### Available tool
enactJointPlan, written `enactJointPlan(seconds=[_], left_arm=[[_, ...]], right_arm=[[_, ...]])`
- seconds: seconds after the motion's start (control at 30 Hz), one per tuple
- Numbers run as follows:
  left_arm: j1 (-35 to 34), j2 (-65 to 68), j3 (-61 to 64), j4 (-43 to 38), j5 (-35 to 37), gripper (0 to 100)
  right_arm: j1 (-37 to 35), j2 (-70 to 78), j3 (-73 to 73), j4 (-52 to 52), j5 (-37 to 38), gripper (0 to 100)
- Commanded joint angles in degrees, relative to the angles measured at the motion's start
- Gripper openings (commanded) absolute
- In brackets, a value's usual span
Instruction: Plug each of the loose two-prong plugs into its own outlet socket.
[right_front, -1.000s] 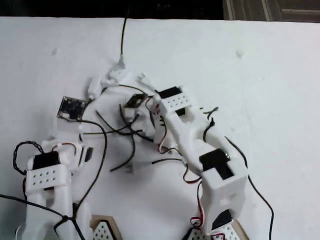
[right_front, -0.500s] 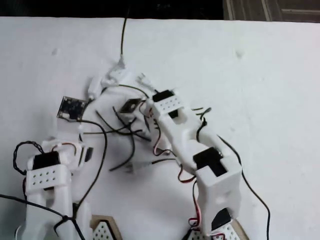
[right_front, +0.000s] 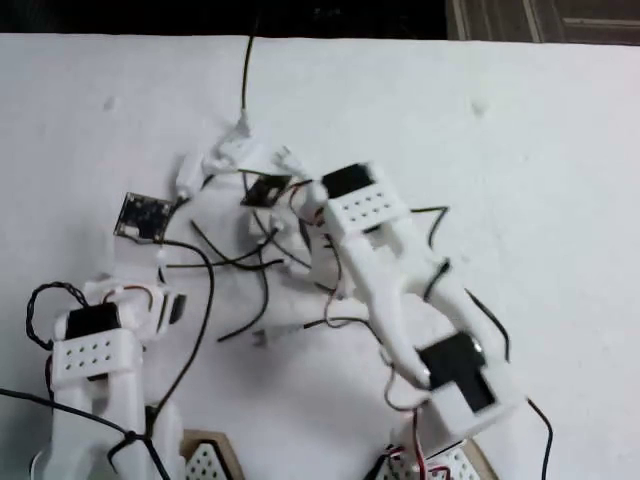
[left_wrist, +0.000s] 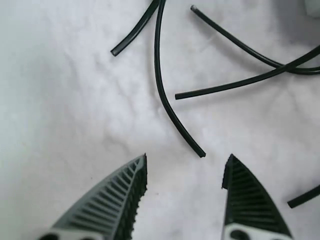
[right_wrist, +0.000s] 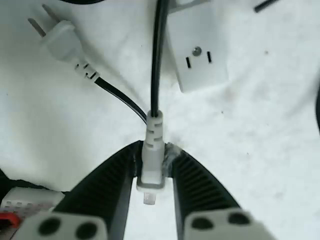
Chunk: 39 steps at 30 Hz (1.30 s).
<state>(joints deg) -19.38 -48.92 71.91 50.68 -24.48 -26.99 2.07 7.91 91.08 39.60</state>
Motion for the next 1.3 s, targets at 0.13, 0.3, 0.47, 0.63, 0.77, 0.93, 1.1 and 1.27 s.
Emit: enactJointPlan(seconds=[0.13,0.3,0.47,0.63,0.77,0.93,1.1,1.27], left_arm=[[-0.6,-1.5,-0.4,0.1,-0.4,25],[-0.2,-2.0,-0.8,0.1,0.0,25],[-0.2,-12.2,-0.4,2.5,3.6,25],[-0.1,-31.4,-0.4,7.5,11.2,21],[3.3,-48.3,-0.4,9.1,14.8,5],[16.6,-55.6,-1.3,10.8,18.8,3],[29.0,-54.9,-2.0,10.6,20.8,2],[40.9,-55.0,-2.1,10.6,20.7,2]], right_arm=[[8.7,-11.1,4.4,1.4,0.0,1.7],[6.5,-23.5,9.8,1.5,-0.1,1.7],[0.5,-39.1,12.4,2.2,-4.7,1.7],[-2.8,-48.3,13.8,2.0,-8.1,1.7],[-5.9,-53.2,13.8,1.7,-13.5,1.7],[-13.6,-59.9,13.8,1.7,-17.5,1.7],[-19.8,-67.0,13.8,1.8,-17.9,1.7],[-23.0,-68.9,17.7,1.3,-17.3,1.8]])
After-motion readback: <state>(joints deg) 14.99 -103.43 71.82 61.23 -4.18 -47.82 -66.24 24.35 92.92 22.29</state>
